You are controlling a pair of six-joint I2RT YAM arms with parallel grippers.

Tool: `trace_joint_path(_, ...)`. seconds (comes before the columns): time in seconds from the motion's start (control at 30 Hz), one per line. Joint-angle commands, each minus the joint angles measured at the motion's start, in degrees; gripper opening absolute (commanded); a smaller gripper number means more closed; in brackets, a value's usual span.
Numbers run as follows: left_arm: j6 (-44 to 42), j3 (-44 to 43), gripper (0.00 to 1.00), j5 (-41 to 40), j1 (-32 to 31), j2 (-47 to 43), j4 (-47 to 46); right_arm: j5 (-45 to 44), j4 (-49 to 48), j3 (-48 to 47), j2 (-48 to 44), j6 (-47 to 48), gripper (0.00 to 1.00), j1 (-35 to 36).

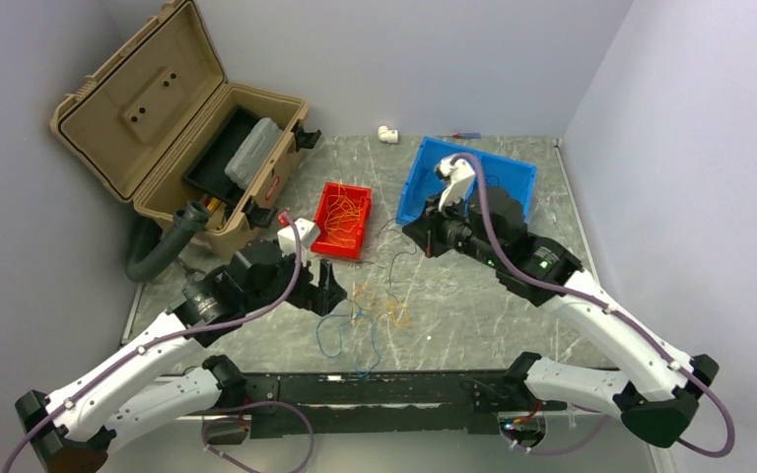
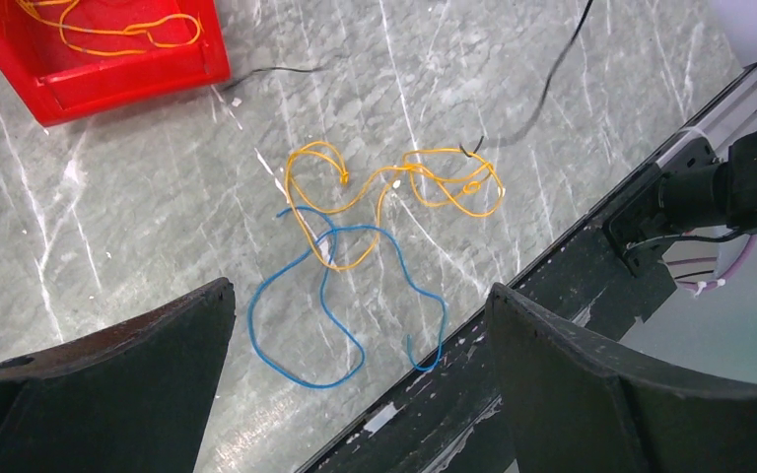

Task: Untangle the cables
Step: Untie the cable.

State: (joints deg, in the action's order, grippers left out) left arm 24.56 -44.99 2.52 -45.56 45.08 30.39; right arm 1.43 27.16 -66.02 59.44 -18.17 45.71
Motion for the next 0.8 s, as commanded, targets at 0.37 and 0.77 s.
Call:
trace_joint_path(0.37,-1.7,4.7,0.99,8.9,0.0,1.6,-18.6,-7.2,8.4,-14.6,-3.3,-1.9,0.00,-0.6)
trace_joint_path(0.77,-6.1,18.7,0.96,8.7,-6.1,4.2,-48.1,-10.3,5.2,-14.8,-5.0,-6.6,0.00,-0.6)
